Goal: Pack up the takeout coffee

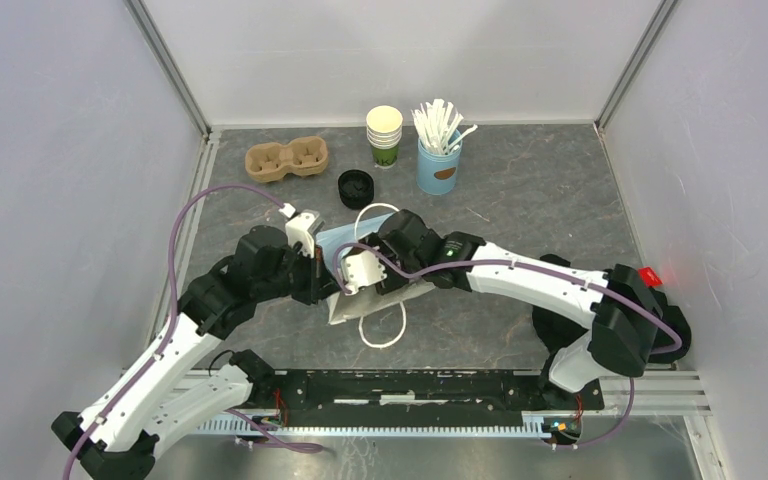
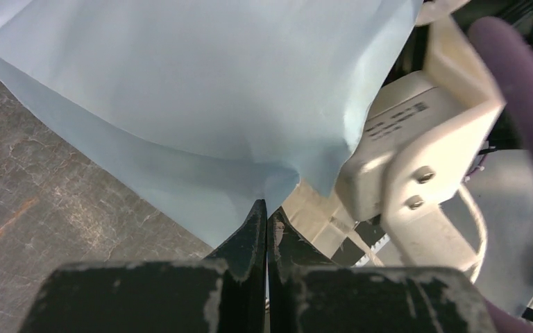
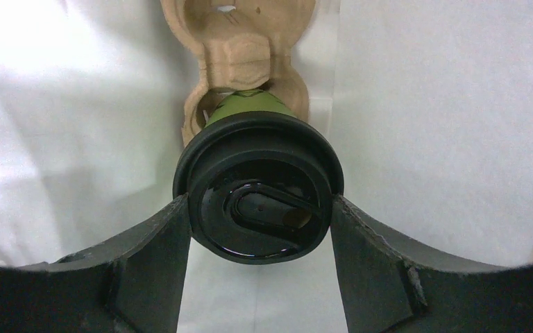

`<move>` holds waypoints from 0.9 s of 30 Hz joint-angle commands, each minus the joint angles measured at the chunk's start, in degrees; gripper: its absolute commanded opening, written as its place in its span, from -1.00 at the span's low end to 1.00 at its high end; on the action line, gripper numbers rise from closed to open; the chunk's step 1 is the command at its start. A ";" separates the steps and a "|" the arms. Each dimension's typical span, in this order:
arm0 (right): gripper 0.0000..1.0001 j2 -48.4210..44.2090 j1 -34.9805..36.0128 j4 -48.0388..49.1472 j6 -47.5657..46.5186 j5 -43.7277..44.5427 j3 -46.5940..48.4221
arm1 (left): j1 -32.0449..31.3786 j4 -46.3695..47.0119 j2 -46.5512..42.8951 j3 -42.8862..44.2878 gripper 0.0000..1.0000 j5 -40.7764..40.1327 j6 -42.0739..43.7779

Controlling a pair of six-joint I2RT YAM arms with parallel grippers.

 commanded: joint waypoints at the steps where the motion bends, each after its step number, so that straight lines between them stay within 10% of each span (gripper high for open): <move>1: -0.73 4.13 -0.70 1.61 2.04 -3.70 -0.61 | -0.18 0.86 0.30 1.37 -0.96 1.67 0.40; 27: -0.60 -2.26 7.30 -18.14 32.50 5.02 1.76 | -0.13 -8.45 10.83 18.71 -0.96 4.66 -9.74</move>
